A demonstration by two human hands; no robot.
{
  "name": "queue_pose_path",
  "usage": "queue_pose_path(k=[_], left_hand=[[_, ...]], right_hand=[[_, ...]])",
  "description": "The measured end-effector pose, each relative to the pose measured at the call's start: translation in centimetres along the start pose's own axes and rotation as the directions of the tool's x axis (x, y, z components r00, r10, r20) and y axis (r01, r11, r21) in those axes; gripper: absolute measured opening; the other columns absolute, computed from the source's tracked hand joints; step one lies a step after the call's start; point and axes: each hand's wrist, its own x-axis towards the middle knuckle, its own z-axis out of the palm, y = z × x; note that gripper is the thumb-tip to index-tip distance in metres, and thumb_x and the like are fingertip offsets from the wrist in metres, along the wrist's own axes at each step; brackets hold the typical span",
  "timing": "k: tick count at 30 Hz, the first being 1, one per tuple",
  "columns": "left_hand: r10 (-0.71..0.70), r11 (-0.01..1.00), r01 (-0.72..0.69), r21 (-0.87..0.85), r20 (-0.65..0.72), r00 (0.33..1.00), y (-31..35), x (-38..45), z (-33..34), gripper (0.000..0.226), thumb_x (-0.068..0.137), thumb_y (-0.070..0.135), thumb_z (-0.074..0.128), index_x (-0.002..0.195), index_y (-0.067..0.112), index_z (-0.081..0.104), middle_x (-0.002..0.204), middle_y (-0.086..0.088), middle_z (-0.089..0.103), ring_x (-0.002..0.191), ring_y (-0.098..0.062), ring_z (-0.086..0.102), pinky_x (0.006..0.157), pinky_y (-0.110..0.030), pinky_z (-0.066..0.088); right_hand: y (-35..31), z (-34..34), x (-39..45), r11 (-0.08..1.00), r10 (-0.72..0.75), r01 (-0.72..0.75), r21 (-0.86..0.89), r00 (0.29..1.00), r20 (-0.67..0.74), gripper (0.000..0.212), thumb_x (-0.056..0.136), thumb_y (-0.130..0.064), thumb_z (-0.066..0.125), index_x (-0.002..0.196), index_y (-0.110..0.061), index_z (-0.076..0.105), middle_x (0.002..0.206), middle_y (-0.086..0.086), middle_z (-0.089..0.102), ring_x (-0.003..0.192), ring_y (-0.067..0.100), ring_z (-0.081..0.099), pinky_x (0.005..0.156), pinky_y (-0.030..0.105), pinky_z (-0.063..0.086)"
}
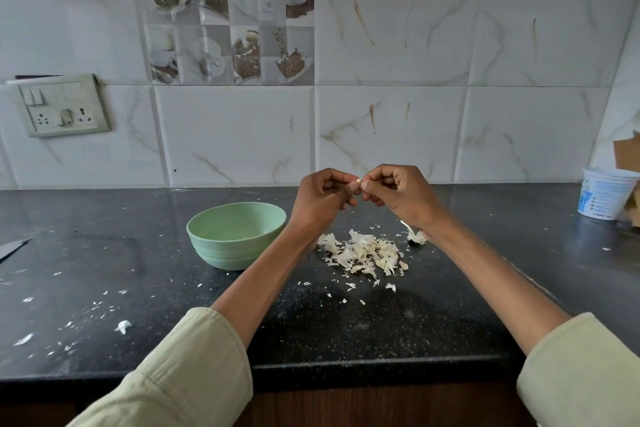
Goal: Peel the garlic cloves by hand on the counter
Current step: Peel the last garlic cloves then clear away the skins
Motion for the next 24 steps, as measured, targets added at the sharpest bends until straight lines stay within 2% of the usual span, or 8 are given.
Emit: queue_pose_path(k=[3, 7, 11, 13, 16, 20, 22, 24], left_hand=[[-0.019, 1.0, 0.019, 0.006, -0.019, 1.0, -0.04, -0.04, 0.07, 0.014, 0.097, 0.015, 0.076, 0.106, 0.006, 0.074, 0.088, -0.008, 0.076, 0.071, -0.01, 0.069, 0.066, -0.022, 0.053], [-0.04, 0.999, 0.041, 0.016, -0.048, 0.998, -0.18, 0.03, -0.06, 0.009, 0.099, 0.013, 0.072, 0.106, 0.012, 0.077, 0.086, -0.004, 0.073, 0.072, -0.008, 0.068, 0.068, -0.024, 0.053], [-0.044, 0.999, 0.045, 0.025, -0.059, 0.997, -0.26, 0.0, -0.14, 0.011, 0.098, 0.013, 0.074, 0.108, 0.012, 0.077, 0.084, 0.0, 0.073, 0.071, -0.008, 0.069, 0.066, -0.021, 0.053], [-0.044, 0.998, 0.047, 0.037, -0.065, 0.997, -0.32, 0.06, -0.12, 0.013, 0.096, 0.014, 0.077, 0.108, 0.01, 0.076, 0.084, -0.001, 0.075, 0.071, -0.009, 0.07, 0.064, -0.02, 0.053], [-0.047, 0.996, 0.052, 0.072, -0.072, 0.996, -0.61, 0.22, -0.07, 0.013, 0.093, 0.016, 0.081, 0.103, 0.009, 0.076, 0.082, -0.003, 0.077, 0.07, -0.01, 0.07, 0.063, -0.019, 0.052], [-0.04, 0.994, 0.047, 0.097, -0.071, 0.997, -0.76, 0.18, -0.07, 0.009, 0.093, 0.018, 0.081, 0.097, 0.011, 0.077, 0.08, -0.002, 0.078, 0.069, -0.01, 0.071, 0.062, -0.017, 0.051], [-0.037, 0.993, 0.045, 0.106, -0.08, 0.996, -0.76, 0.15, -0.03, 0.016, 0.095, 0.025, 0.079, 0.098, 0.01, 0.076, 0.084, -0.004, 0.079, 0.069, -0.01, 0.071, 0.062, -0.017, 0.051], [-0.041, 0.988, 0.053, 0.147, -0.08, 0.996, -0.84, 0.19, 0.05, 0.024, 0.098, 0.034, 0.076, 0.099, 0.01, 0.075, 0.086, -0.003, 0.08, 0.069, -0.011, 0.073, 0.063, -0.018, 0.05]], right_hand=[[0.16, 0.2, -0.05, 0.997, -0.013, 0.012, -0.071, 1.0, -0.012, 0.008, 0.1, -0.014, 0.071, 0.096, -0.011, 0.077, 0.077, 0.0, 0.077, 0.074, 0.011, 0.074, 0.071, 0.022, 0.057], [0.24, 0.25, -0.22, 0.985, -0.014, 0.01, -0.175, 1.0, -0.024, 0.024, 0.104, -0.021, 0.067, 0.085, -0.012, 0.079, 0.071, -0.007, 0.076, 0.069, 0.011, 0.074, 0.071, 0.023, 0.055], [0.17, -0.03, -0.22, 0.983, -0.038, 0.033, -0.181, 0.999, -0.024, 0.013, 0.09, -0.024, 0.085, 0.086, -0.015, 0.076, 0.075, -0.002, 0.076, 0.069, 0.011, 0.071, 0.069, 0.024, 0.056], [0.2, -0.17, -0.11, 0.99, -0.038, 0.036, -0.138, 0.999, -0.007, 0.022, 0.082, -0.024, 0.091, 0.095, -0.018, 0.075, 0.084, 0.0, 0.075, 0.073, 0.014, 0.068, 0.072, 0.025, 0.055], [0.51, -0.04, -0.08, 0.991, -0.029, 0.03, -0.127, 1.0, 0.006, 0.022, 0.083, -0.028, 0.09, 0.099, -0.021, 0.078, 0.087, -0.003, 0.078, 0.078, 0.015, 0.072, 0.076, 0.028, 0.058], [0.43, 0.18, -0.22, 0.99, -0.054, 0.054, -0.134, 0.999, 0.0, 0.013, 0.087, -0.02, 0.086, 0.097, -0.014, 0.079, 0.082, -0.004, 0.079, 0.078, 0.007, 0.076, 0.074, 0.017, 0.056], [0.06, 0.21, -0.31, 0.986, -0.078, 0.076, -0.151, 0.997, -0.006, 0.009, 0.091, -0.021, 0.083, 0.094, -0.013, 0.08, 0.08, -0.005, 0.079, 0.075, 0.004, 0.075, 0.071, 0.014, 0.055], [-0.18, 0.34, -0.38, 0.974, -0.113, 0.108, -0.198, 0.993, -0.014, 0.008, 0.094, -0.024, 0.082, 0.091, -0.016, 0.08, 0.078, -0.007, 0.079, 0.074, 0.004, 0.075, 0.071, 0.017, 0.056]])
